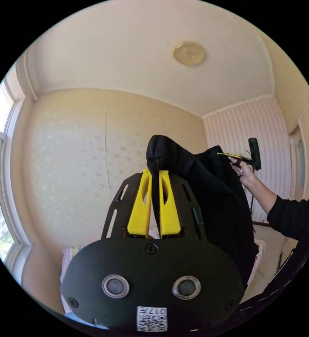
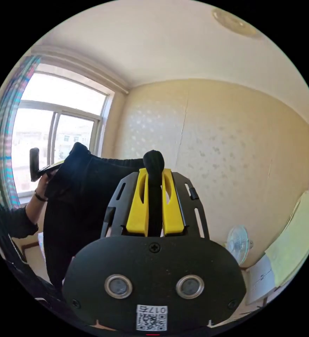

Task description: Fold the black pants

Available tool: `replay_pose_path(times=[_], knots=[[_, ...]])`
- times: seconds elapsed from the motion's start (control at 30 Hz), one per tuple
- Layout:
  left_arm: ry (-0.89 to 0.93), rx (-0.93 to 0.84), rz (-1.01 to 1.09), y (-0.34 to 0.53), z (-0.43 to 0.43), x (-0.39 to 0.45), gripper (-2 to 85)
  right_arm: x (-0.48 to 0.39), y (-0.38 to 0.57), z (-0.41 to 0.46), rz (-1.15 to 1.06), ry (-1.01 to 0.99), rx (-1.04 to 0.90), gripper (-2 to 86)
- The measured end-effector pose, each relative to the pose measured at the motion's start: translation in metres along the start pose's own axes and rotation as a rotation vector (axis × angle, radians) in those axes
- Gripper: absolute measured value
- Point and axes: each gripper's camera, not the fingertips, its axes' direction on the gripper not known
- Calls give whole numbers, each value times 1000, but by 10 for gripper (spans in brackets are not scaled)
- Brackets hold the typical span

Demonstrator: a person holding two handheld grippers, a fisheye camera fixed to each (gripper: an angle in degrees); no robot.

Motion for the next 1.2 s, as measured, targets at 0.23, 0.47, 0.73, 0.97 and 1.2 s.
replay_pose_path(times=[0.23,0.47,0.73,0.97,1.2], knots=[[-183,-499,-197,154,366,-127,53,236,128,329,396,185,-231,142],[-179,-791,-223,507,421,-128,72,290,479,435,435,-162,-618,115],[126,-1001,-636,815,313,17,81,223,732,346,652,-503,-803,110],[196,-985,-815,829,205,147,96,182,737,275,715,-737,-830,122],[137,-1076,-928,841,159,265,96,171,745,251,771,-707,-1010,118]])
